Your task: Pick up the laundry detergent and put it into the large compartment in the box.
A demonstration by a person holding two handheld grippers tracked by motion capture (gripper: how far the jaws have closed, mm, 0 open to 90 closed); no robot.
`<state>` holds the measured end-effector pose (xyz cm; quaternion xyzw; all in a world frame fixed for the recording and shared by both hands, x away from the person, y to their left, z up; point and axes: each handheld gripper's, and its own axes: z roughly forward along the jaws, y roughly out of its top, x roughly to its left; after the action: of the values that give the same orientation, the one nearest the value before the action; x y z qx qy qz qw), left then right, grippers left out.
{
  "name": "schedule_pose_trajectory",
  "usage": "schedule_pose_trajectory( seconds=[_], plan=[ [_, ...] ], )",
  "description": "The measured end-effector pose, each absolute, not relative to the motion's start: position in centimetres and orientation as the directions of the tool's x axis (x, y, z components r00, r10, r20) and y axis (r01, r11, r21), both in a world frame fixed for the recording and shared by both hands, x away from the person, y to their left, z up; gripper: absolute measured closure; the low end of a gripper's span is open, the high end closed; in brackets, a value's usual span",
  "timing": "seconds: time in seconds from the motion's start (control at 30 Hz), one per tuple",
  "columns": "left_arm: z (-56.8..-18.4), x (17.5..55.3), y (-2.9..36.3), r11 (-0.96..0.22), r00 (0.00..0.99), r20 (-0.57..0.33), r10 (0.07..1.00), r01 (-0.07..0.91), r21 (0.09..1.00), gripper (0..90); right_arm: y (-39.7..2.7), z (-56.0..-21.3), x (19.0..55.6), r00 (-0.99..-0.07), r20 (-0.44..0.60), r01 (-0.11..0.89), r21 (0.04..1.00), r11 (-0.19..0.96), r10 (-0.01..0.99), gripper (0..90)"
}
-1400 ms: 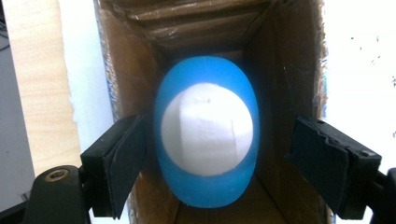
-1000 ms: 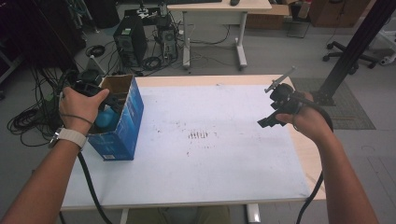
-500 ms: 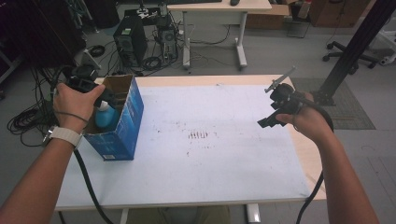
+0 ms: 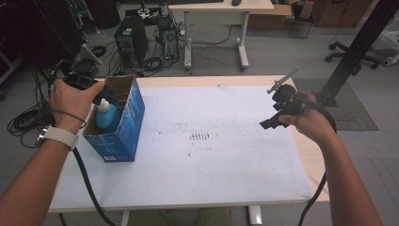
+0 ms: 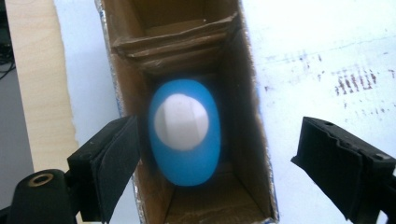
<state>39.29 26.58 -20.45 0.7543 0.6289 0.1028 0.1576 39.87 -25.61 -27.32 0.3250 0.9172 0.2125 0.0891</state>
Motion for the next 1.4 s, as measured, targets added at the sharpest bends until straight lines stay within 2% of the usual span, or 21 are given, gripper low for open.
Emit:
schedule_pose_trajectory(
  seconds=[0.8,1.4],
  plan=[
    [-19.0,38.1,24.8,-0.247,0.295,-0.049,0.954,0.87,0.428,13.0,-25.5,-27.1,39.7,-0.773,-0.024,0.557,0.451,0.697,0.634,9.8],
    [-18.3,37.4,22.5,-0.339,0.387,-0.026,0.922,0.838,0.428,12.7,-25.5,-27.2,39.6,-0.774,-0.024,0.556,0.45,0.698,0.632,9.8]
  ],
)
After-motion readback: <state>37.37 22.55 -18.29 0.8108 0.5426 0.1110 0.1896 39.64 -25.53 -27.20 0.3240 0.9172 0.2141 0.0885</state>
